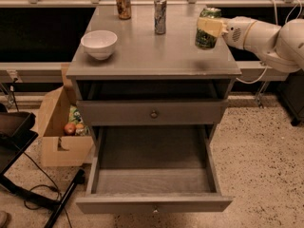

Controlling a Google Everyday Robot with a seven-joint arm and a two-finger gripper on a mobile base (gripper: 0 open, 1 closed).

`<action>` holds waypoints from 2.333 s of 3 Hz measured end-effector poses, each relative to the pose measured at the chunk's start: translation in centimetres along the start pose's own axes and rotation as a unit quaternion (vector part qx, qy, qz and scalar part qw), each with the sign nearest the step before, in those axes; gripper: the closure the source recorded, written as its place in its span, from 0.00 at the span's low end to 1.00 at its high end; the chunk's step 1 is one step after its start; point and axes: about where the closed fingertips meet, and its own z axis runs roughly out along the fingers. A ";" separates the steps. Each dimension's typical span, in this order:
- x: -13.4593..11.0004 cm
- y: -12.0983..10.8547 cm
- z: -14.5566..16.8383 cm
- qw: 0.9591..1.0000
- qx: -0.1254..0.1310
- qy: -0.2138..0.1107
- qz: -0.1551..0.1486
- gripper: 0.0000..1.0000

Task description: Pick green can from middle drawer and place on counter

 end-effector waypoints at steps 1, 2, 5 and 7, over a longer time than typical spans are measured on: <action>5.7 -2.2 1.9 1.000 -0.009 -0.021 -0.016 1.00; 8.5 -1.8 2.7 0.999 -0.023 -0.019 -0.026 1.00; 7.0 -1.5 2.6 0.999 -0.023 -0.019 -0.026 0.41; 7.0 -1.4 2.6 0.999 -0.023 -0.019 -0.026 0.00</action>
Offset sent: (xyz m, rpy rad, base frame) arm 0.0051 0.0562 -0.2286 -0.1693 -0.2149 0.1587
